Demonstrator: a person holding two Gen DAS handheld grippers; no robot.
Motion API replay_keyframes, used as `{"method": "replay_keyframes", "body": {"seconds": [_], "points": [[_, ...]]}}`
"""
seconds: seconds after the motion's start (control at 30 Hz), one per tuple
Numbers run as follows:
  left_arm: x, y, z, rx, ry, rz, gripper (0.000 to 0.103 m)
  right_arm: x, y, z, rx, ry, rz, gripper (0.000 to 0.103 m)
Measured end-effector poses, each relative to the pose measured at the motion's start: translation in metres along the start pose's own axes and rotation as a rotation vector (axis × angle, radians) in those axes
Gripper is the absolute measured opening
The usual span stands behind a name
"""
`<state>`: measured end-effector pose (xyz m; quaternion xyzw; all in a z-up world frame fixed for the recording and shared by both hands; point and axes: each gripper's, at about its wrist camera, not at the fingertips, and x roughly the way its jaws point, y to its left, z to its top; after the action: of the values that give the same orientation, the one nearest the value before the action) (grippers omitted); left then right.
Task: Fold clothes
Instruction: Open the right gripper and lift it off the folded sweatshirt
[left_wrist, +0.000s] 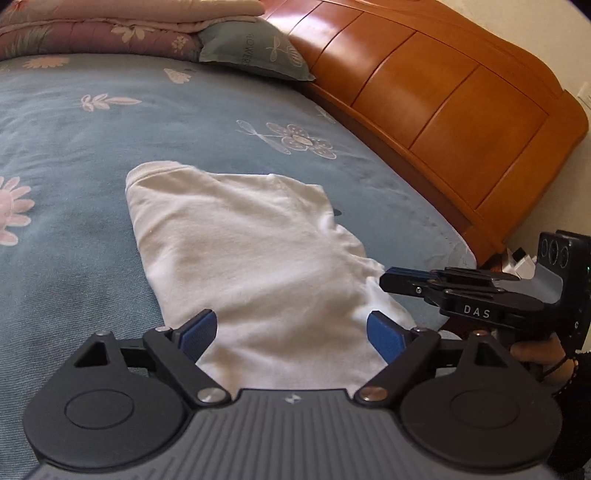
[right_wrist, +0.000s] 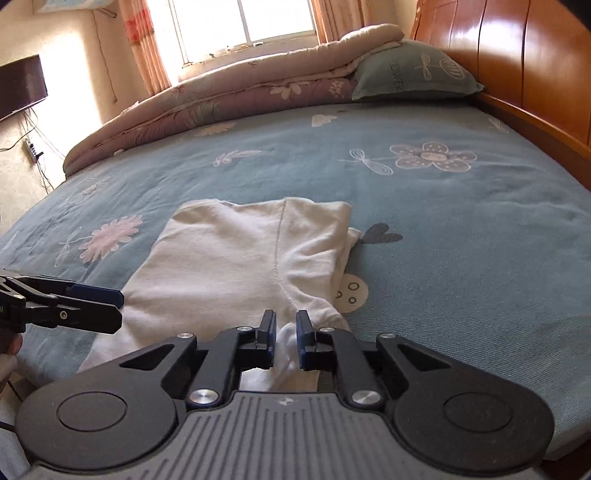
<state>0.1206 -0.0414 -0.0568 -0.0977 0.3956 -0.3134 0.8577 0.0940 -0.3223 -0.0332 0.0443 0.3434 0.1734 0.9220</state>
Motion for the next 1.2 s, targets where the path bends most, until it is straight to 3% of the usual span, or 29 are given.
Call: {"method": "replay_keyframes", "body": {"seconds": [0.1,0.23,0.33,0.5,0.6,0.67,0.9,1.0,1.2], "points": [[0.001,-0.010,-0.006,0.002,0.037,-0.011,0.089,0.001,0.007,0.001,-0.004,0.008,-0.010,0.024],[0.018,-0.006,-0.026,-0.069,0.151,0.045,0.088,0.011,0.007,-0.006,0.049,0.058,-0.039,0.027],[0.007,-0.012,-0.027,-0.070,0.145,0.037,0.088,0.007,0.008,-0.010,0.060,0.055,-0.038,0.037],[-0.008,-0.029,-0.024,-0.008,0.087,0.001,0.091,0.001,0.008,-0.009,0.060,0.039,-0.036,0.044],[0.007,-0.024,-0.031,-0.051,0.159,0.034,0.091,0.000,0.005,-0.011,0.075,0.039,-0.034,0.045],[0.008,-0.020,-0.034,-0.069,0.165,0.050,0.090,-0.003,0.004,-0.012,0.076,0.040,-0.038,0.045],[-0.017,-0.011,-0.005,-0.093,0.041,0.081,0.091,-0.010,0.001,-0.010,0.084,0.012,-0.032,0.053],[-0.018,-0.008,0.011,-0.099,0.004,0.091,0.091,-0.008,0.006,-0.005,0.067,-0.001,-0.019,0.061],[0.000,-0.005,0.032,-0.135,-0.026,0.045,0.091,0.008,0.017,0.009,0.011,-0.019,0.018,0.062]]}}
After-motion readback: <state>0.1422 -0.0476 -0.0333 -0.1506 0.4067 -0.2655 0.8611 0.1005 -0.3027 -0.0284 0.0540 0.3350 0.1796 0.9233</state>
